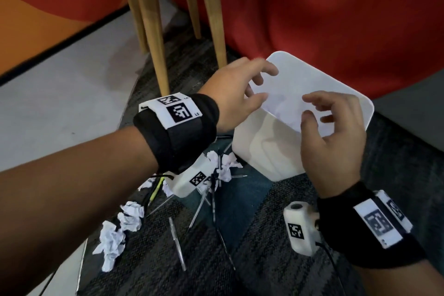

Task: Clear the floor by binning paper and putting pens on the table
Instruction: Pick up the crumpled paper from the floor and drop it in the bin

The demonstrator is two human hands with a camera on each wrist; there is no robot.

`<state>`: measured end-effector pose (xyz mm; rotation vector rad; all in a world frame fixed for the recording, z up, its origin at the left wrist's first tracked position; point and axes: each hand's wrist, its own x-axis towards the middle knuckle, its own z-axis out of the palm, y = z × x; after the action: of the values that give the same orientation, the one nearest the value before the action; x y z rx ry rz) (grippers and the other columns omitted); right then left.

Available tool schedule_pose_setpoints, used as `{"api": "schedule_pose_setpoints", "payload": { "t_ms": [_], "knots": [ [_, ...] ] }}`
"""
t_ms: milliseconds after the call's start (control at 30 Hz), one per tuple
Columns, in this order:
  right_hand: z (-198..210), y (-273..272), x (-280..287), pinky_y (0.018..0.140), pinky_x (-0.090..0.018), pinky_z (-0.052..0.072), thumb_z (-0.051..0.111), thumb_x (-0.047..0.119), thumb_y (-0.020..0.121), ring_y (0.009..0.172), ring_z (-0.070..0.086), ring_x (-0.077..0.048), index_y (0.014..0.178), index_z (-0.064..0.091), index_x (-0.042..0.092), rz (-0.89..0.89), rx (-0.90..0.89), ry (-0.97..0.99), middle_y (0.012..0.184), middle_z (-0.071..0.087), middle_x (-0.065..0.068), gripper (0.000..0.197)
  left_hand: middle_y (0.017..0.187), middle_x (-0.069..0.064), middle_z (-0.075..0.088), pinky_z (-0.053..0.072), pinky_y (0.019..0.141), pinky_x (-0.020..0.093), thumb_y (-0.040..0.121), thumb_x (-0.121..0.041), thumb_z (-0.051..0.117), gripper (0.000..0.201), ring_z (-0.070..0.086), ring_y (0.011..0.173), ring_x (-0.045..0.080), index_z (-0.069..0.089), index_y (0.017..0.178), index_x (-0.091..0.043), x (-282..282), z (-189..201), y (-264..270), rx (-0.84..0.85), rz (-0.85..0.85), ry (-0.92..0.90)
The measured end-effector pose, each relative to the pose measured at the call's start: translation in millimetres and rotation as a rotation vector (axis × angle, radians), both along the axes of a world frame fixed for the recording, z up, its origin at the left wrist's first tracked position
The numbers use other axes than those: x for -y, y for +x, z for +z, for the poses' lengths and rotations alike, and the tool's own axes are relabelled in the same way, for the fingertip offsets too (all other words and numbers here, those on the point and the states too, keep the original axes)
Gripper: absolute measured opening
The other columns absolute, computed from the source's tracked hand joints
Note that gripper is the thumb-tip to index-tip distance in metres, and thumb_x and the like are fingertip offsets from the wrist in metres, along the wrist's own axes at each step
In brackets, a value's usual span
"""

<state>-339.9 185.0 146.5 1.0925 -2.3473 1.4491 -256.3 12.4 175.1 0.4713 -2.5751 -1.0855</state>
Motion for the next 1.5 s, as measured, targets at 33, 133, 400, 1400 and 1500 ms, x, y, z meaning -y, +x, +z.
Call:
{"api": "schedule_pose_setpoints", "payload": {
  "t_ms": [33,133,400,1400,1500],
  "knots": [
    [-1,9,1,0.08,-0.025,0.044,0.058,-0.006,0.083,0.095,0.054,-0.016,0.099,0.066,0.012,0.049,-0.03,-0.011,0.101,0.058,0.0,0.025,0.097,-0.006,0.054,0.038,0.066,0.003,0.086,-0.016,0.064,0.033,0.055,0.07,0.002,0.058,0.116,-0.027,4,-3,7,0.001,0.007,-0.019],
    [-18,37,8,0.076,-0.028,0.044,0.057,-0.011,0.079,0.087,0.056,-0.018,0.088,0.068,0.01,0.212,-0.007,0.022,0.09,0.06,-0.002,0.025,0.085,-0.005,0.054,0.036,0.063,0.007,0.085,-0.015,0.064,0.023,0.047,0.065,-0.002,0.06,0.106,-0.023,16,-13,32,0.079,0.044,-0.06],
    [-103,100,39,0.073,-0.03,0.05,0.051,-0.001,0.078,0.078,0.056,-0.009,0.084,0.065,0.025,0.445,0.326,0.392,0.086,0.06,0.008,0.029,0.075,-0.01,0.059,0.044,0.066,0.027,0.088,-0.034,0.06,0.006,0.053,0.068,0.006,0.059,0.092,-0.03,40,-60,112,0.491,0.139,-0.076],
    [-221,280,126,0.109,-0.048,0.038,0.054,0.016,0.089,0.147,0.01,-0.035,0.133,0.051,0.046,1.098,0.107,1.421,0.16,-0.02,0.007,0.053,0.12,0.009,0.05,0.042,0.084,0.033,0.083,-0.019,0.063,0.042,0.053,0.109,0.029,0.041,0.119,-0.016,15,-253,346,1.056,0.371,0.329],
    [-228,281,124,0.109,-0.049,0.036,0.058,0.018,0.087,0.144,0.01,-0.037,0.136,0.048,0.042,1.072,0.075,1.43,0.162,-0.014,0.003,0.056,0.116,0.009,0.055,0.041,0.08,0.031,0.086,-0.023,0.063,0.038,0.053,0.107,0.028,0.043,0.118,-0.016,15,-252,349,1.028,0.401,0.358]
  ]
}}
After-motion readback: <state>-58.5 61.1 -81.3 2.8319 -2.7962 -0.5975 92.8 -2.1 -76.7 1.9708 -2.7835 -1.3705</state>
